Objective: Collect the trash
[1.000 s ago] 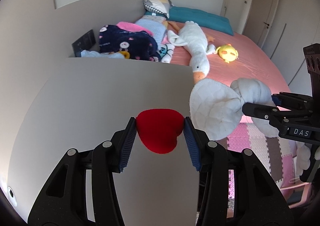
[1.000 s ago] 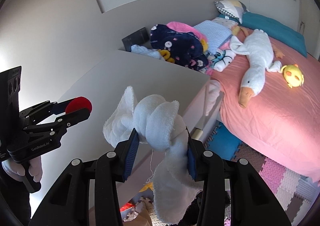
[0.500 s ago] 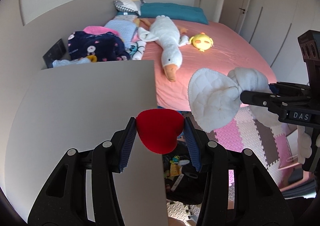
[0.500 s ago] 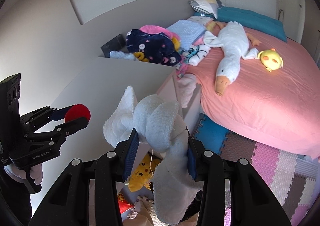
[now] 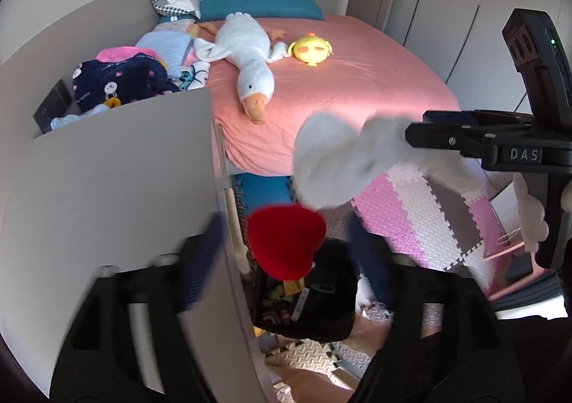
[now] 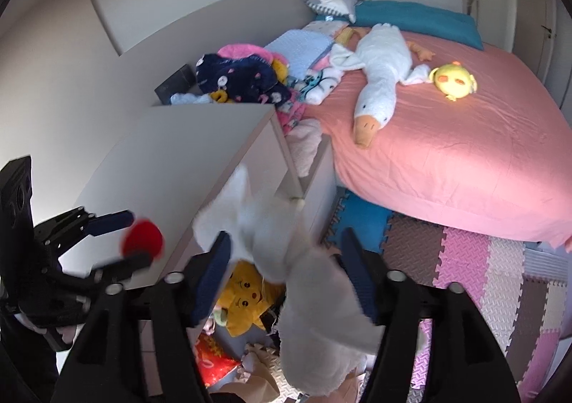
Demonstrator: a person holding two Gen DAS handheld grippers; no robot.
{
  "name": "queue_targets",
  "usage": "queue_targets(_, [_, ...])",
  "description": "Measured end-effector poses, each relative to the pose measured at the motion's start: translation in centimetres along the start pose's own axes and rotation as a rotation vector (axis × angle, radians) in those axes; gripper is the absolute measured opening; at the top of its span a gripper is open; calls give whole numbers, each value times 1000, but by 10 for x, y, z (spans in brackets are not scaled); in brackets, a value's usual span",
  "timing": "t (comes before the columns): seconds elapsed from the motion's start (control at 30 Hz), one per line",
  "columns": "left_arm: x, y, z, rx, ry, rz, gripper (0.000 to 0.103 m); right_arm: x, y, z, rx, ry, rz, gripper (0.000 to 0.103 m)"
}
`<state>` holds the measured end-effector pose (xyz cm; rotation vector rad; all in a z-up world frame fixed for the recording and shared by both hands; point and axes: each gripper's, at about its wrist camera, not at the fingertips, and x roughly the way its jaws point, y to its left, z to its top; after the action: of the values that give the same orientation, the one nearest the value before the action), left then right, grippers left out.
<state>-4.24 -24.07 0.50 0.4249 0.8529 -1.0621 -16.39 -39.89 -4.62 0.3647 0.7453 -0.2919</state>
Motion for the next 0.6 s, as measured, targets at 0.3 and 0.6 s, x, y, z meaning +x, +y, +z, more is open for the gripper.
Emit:
queue_targets(0.3, [-4,-5,2,17,-19,31,94,-12,-11,4,34,-57,-38,78])
queue_targets(0.6, [-8,-4,2,4,-46,53,94,-8,-8,2,18,-44,-37,78])
